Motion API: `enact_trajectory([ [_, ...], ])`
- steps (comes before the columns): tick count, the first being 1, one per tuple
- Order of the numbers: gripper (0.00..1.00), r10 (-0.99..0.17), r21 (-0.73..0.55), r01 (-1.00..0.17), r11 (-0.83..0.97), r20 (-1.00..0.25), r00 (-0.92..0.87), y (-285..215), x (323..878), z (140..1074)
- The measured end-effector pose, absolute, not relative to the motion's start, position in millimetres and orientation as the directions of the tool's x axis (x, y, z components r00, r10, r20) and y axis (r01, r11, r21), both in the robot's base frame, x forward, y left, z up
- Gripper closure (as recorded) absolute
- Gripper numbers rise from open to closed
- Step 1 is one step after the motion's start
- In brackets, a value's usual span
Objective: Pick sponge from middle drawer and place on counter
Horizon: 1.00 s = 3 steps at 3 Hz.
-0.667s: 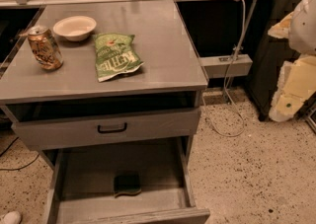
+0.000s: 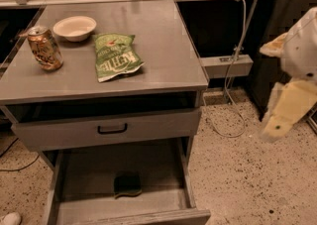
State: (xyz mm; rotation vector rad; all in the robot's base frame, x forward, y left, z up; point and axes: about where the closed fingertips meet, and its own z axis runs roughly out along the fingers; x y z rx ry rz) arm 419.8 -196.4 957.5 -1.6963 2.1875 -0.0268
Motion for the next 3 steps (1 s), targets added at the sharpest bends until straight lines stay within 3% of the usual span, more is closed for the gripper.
enact_trajectory([
  [1, 0.0, -0.93, -0.126, -0.962, 0.243, -0.313, -0.194, -156, 390, 895],
  [3, 0.0, -0.921, -0.091, -0.962, 0.257, -0.323, -0.216, -142, 382, 866],
])
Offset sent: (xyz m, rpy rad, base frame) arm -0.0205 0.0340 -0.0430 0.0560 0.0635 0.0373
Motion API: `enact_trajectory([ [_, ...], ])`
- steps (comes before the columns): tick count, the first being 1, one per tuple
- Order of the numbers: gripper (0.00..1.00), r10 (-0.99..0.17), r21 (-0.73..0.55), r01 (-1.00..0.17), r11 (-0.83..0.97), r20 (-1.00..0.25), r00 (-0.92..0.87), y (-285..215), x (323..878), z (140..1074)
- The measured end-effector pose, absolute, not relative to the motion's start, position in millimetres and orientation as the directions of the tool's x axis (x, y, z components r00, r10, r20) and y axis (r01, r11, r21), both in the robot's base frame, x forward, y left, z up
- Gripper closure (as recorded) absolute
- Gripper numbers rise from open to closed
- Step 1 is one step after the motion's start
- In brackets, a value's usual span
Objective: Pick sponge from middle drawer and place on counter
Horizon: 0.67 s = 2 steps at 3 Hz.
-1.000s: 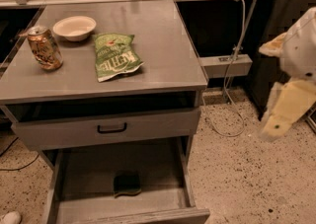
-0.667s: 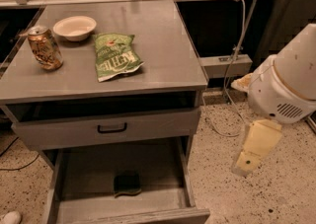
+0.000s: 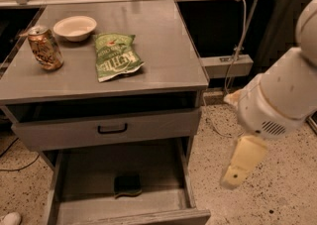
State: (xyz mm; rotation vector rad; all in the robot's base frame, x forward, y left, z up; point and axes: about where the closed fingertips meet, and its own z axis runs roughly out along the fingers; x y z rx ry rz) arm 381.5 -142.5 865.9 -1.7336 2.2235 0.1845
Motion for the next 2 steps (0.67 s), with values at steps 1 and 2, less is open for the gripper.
enact_trajectory([
  [1, 0.0, -0.91, -0.033, -0.963, 0.268, -0.336, -0.242, -114, 373, 809],
  [2, 0.0, -0.898, 0.014, -0.96, 0.28, -0.349, -0.267, -92, 375, 768],
])
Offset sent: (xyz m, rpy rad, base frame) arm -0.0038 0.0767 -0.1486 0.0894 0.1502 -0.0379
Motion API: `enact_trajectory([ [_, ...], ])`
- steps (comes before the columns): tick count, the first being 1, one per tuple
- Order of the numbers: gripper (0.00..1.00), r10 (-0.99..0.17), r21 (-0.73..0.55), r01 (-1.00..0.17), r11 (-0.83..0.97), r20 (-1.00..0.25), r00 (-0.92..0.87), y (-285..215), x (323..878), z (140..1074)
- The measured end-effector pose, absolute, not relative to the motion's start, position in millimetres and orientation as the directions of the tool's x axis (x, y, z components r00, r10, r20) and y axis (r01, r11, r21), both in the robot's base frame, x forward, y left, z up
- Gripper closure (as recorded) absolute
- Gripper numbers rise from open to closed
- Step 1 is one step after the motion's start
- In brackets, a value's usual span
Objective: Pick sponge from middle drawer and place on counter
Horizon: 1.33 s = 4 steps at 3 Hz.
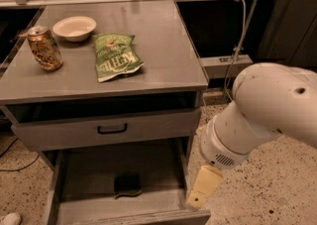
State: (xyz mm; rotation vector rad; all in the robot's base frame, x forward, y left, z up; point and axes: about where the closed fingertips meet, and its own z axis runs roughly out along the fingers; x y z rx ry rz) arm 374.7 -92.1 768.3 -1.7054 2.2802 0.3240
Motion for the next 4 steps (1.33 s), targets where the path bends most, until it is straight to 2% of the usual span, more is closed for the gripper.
enact_trajectory([
  [2, 0.0, -0.899, 0.007, -0.96, 0.281, -0.349, -0.266, -93, 375, 771],
  [3, 0.0, -0.881, 0.022, -0.966, 0.257, -0.405, -0.244, -61, 378, 746],
  [4, 0.0, -0.842, 0.043, -0.978, 0.206, -0.501, -0.199, -5, 389, 706],
])
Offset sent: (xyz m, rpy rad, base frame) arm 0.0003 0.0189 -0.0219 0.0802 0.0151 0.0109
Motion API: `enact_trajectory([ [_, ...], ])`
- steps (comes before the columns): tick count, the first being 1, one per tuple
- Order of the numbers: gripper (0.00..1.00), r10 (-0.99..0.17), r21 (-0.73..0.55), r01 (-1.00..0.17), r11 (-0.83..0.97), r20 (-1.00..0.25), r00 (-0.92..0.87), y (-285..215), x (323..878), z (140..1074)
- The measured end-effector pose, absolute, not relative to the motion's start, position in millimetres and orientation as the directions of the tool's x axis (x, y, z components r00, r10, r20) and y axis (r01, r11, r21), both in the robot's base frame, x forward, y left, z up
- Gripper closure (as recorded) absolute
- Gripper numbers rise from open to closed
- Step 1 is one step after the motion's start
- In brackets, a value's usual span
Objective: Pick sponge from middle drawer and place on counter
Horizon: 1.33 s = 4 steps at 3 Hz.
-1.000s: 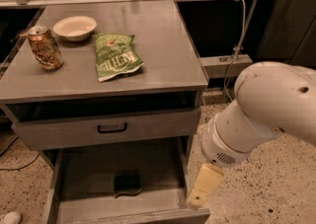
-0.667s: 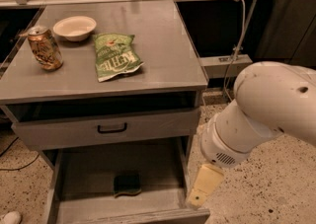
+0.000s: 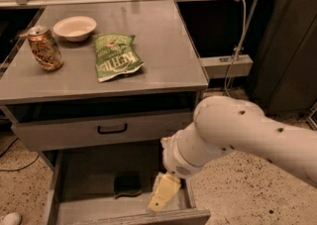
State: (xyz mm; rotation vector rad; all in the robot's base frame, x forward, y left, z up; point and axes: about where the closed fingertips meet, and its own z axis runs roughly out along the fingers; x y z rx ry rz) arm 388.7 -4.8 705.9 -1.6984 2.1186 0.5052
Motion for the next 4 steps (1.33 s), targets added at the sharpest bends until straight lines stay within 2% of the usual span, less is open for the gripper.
enact_trajectory([
  [1, 0.0, -0.817, 0.069, -0.98, 0.189, -0.542, -0.195, 27, 397, 684],
  [3, 0.0, -0.798, 0.073, -0.978, 0.193, -0.569, -0.2, 34, 404, 664],
  [4, 0.0, -0.73, 0.094, -0.969, 0.228, -0.643, -0.234, 39, 438, 585],
])
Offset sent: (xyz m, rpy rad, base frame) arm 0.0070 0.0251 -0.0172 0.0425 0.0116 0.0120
